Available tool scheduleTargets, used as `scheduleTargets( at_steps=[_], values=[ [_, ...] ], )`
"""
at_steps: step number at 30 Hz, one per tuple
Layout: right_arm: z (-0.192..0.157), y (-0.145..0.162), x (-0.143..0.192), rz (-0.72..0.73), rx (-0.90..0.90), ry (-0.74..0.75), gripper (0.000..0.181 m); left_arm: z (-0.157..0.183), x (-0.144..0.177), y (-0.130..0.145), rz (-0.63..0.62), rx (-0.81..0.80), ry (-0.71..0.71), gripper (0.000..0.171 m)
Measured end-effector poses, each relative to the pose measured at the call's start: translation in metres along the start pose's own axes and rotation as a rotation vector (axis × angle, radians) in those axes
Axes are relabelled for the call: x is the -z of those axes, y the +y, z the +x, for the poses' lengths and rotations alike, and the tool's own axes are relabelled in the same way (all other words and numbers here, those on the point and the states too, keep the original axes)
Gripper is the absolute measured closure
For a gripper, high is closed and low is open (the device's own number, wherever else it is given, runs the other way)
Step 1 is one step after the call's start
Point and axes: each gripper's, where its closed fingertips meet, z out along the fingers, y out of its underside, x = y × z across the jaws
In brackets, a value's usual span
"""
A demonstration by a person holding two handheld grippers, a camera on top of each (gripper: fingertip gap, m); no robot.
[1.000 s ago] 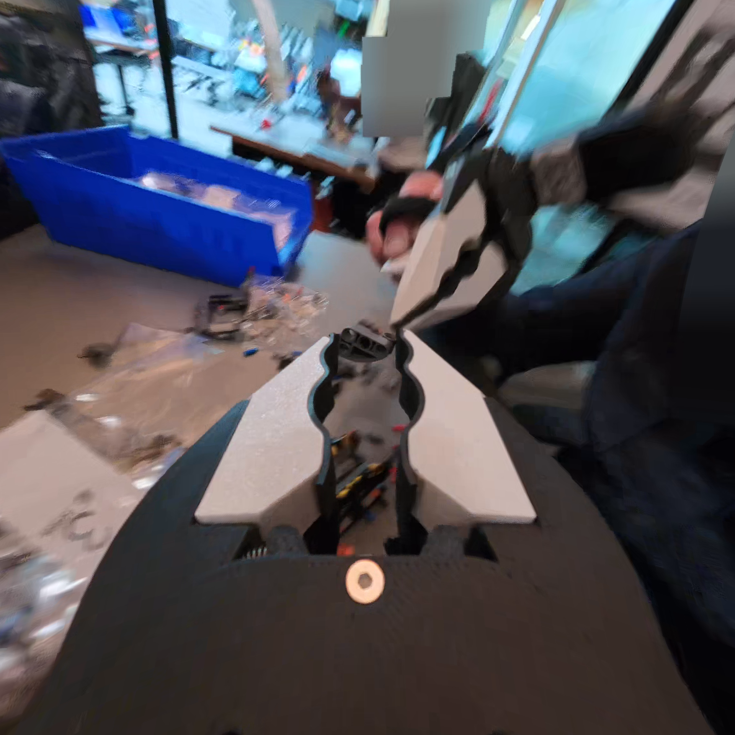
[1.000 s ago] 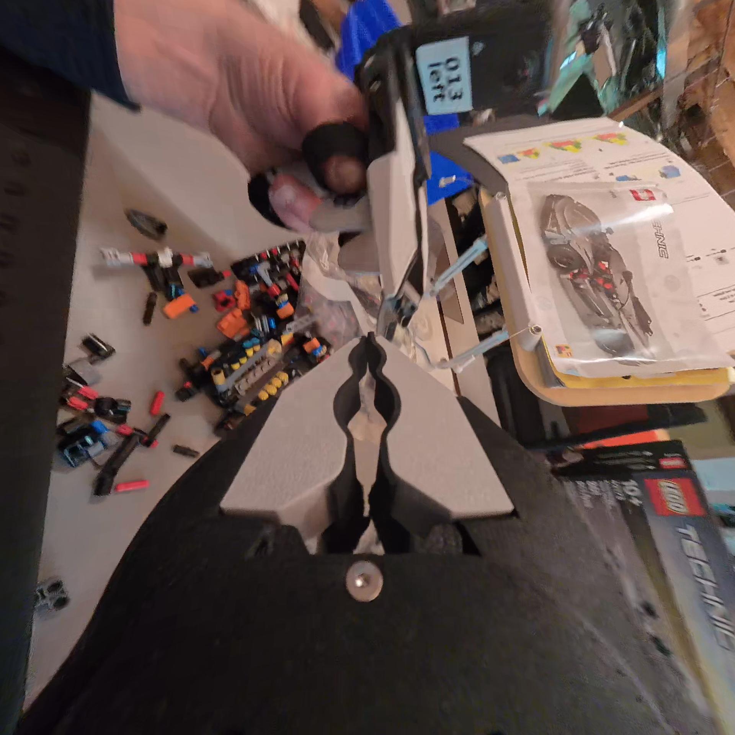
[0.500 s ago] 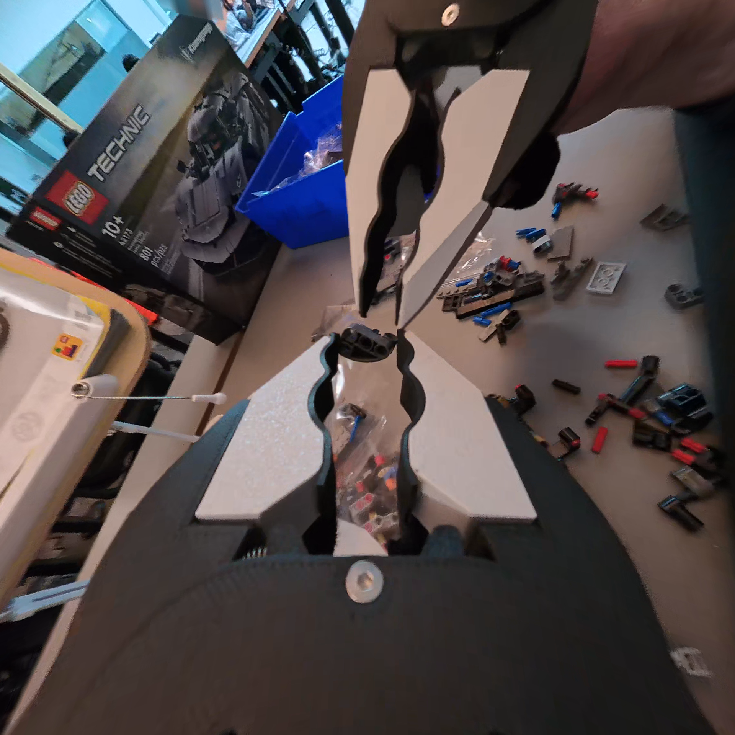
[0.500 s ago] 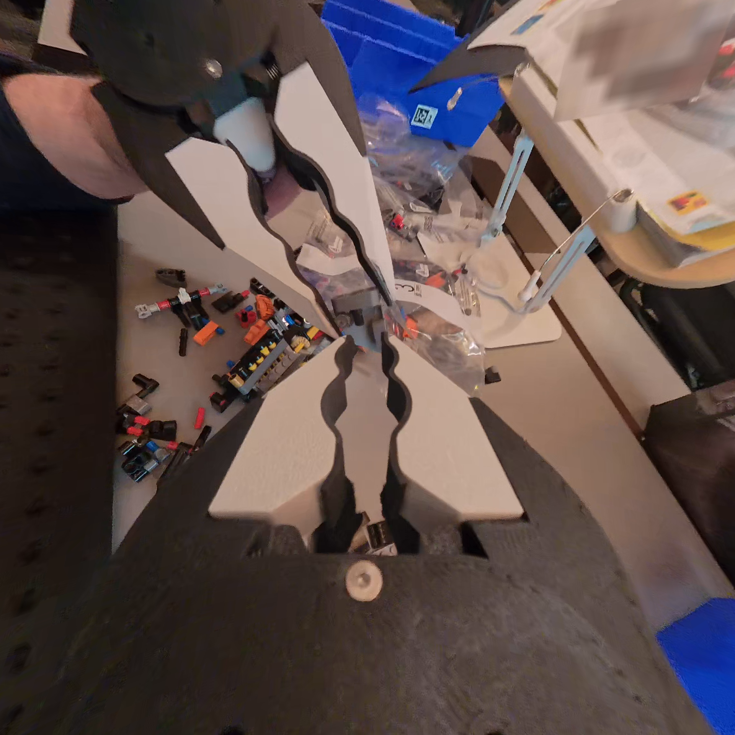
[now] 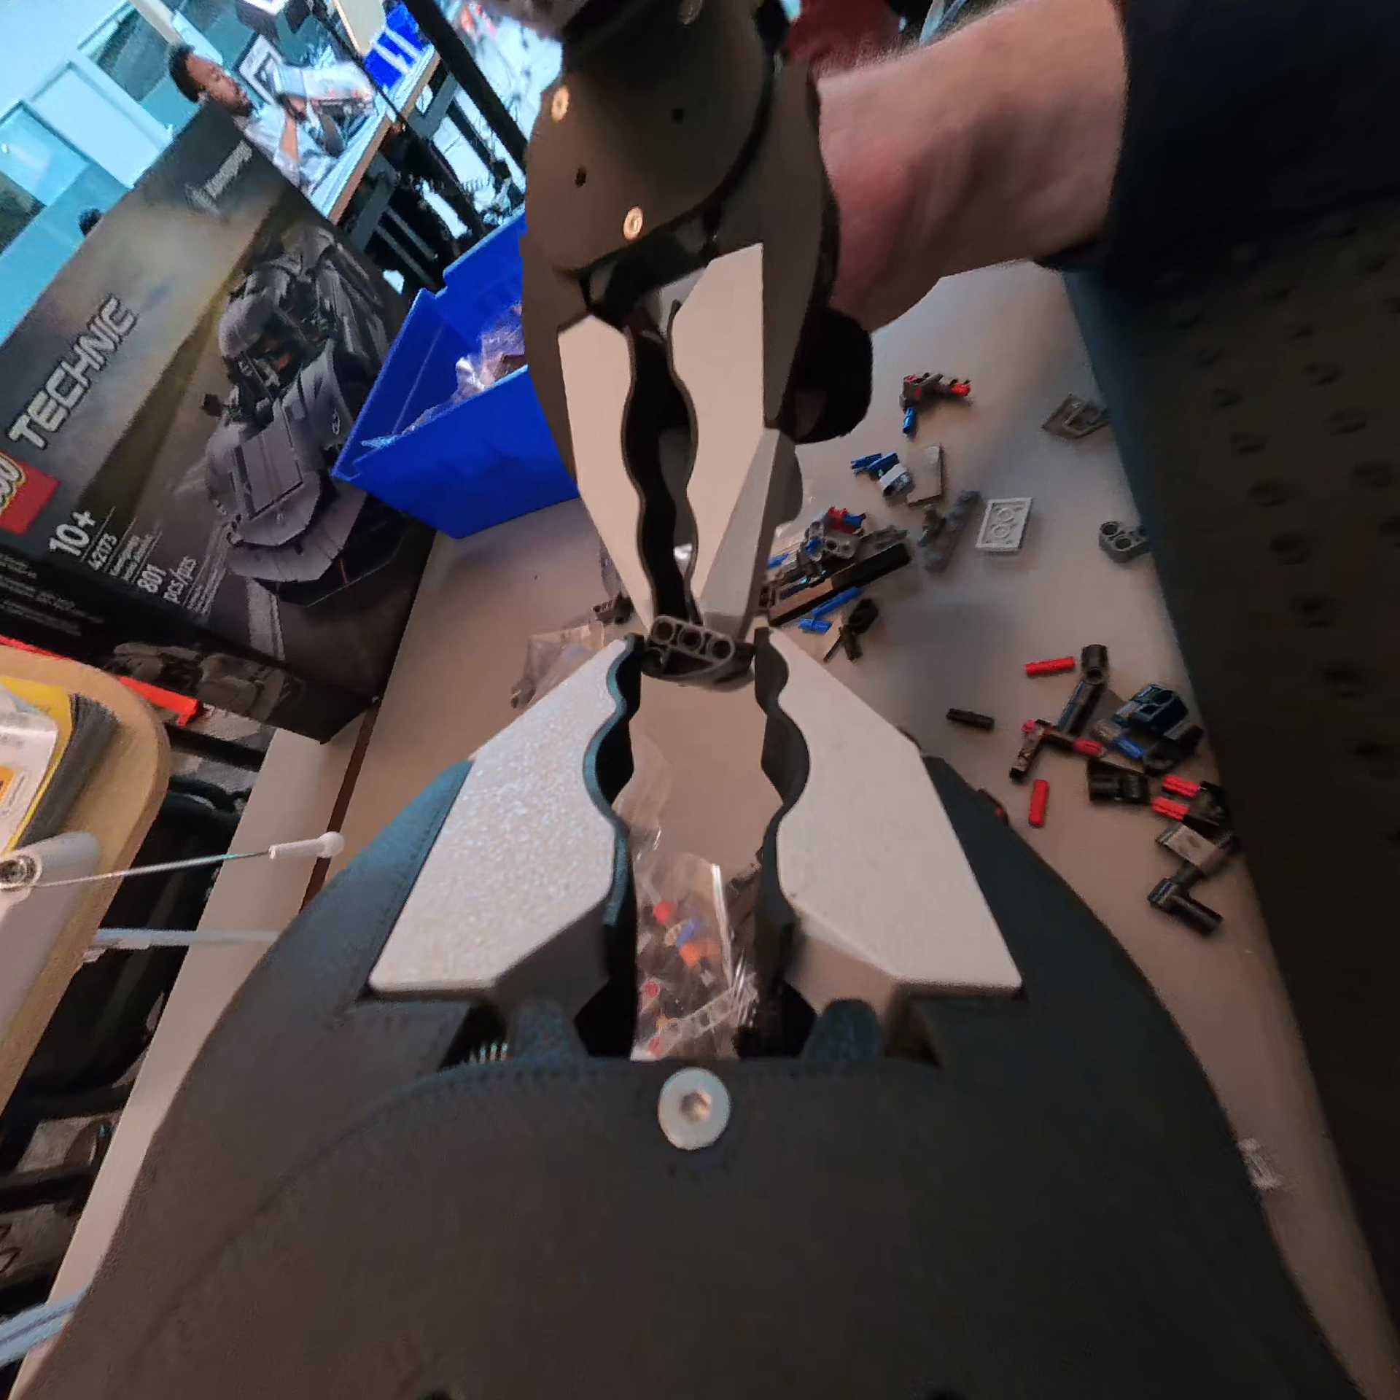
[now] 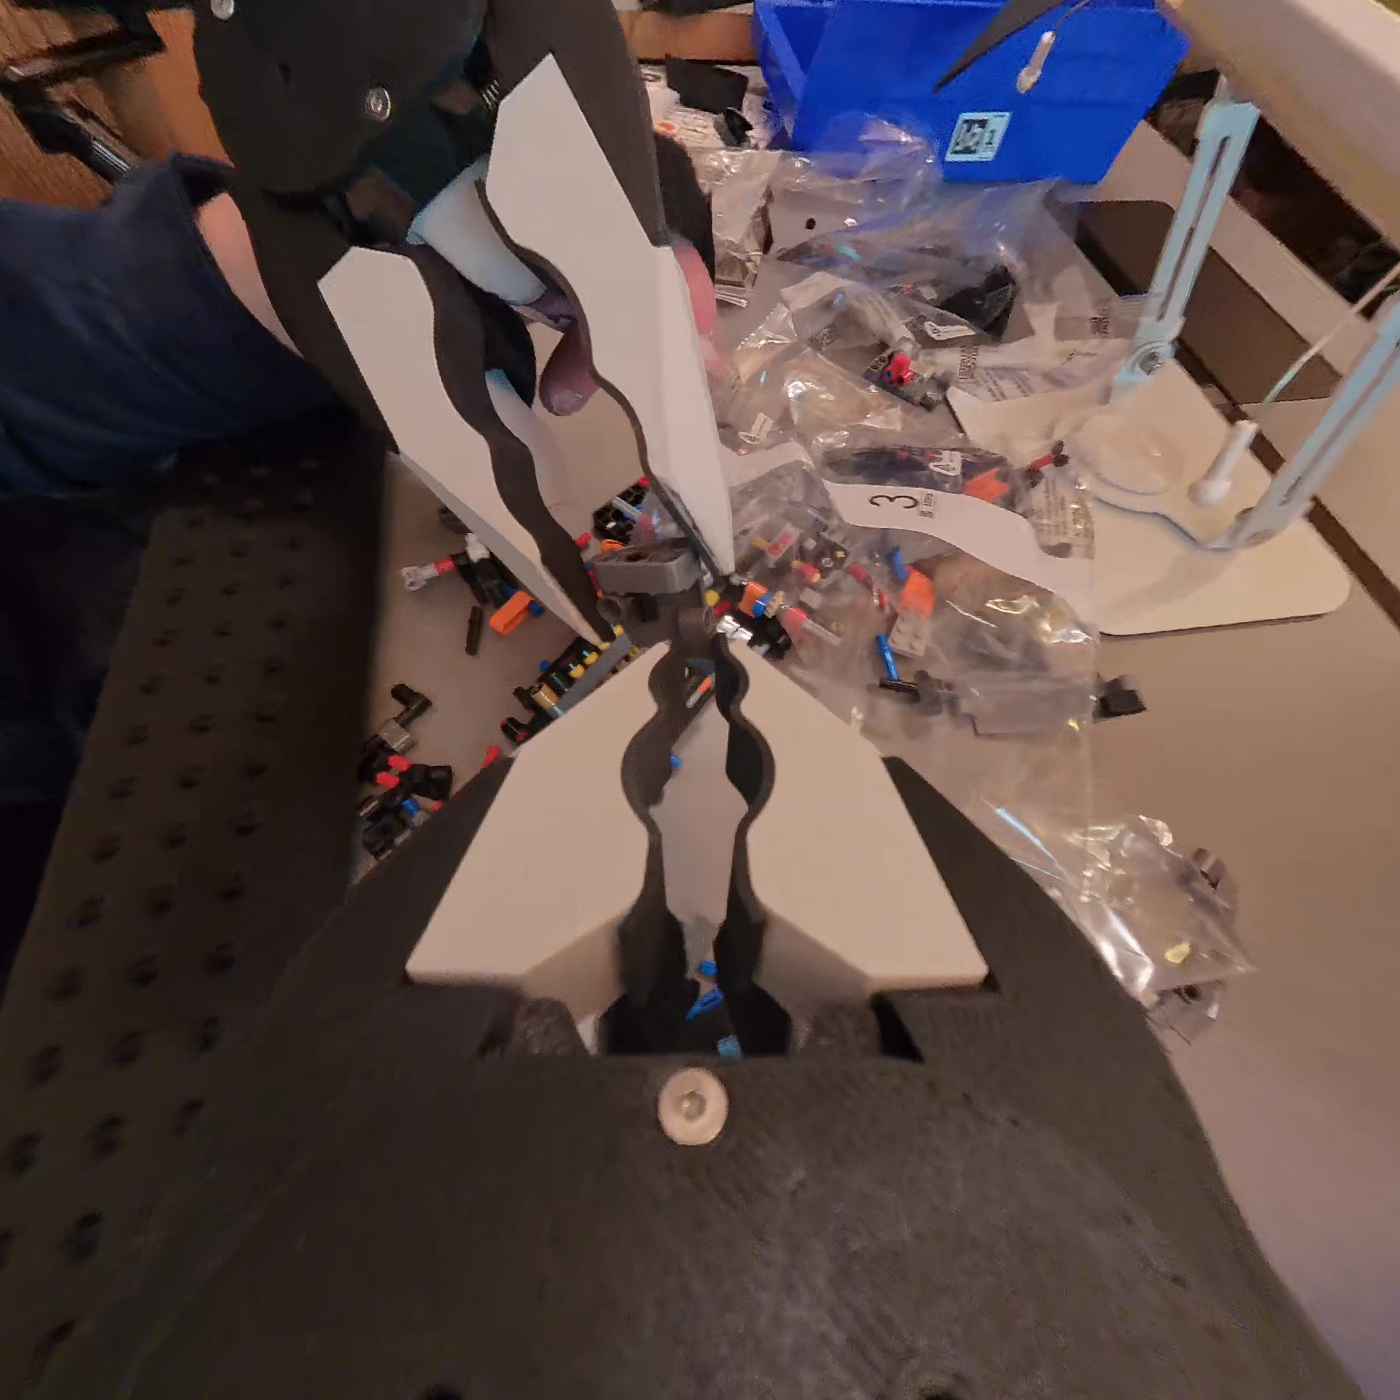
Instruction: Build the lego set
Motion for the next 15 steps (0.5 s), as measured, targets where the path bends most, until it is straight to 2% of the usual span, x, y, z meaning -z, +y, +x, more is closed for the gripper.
scheduleTargets(
  at_steps=[8, 15],
  values=[
    [0.001, -0.003, -0.001, 0.021, -0.022, -0.012, 0.178, -0.006, 0.001, 0.006, -0.029, -0.009, -0.038, 0.145],
    [0.006, -0.012, -0.001, 0.075, -0.037, 0.019, 0.178, -0.015, 0.008, 0.004, 0.005, 0.016, -0.068, 0.145]
  ],
)
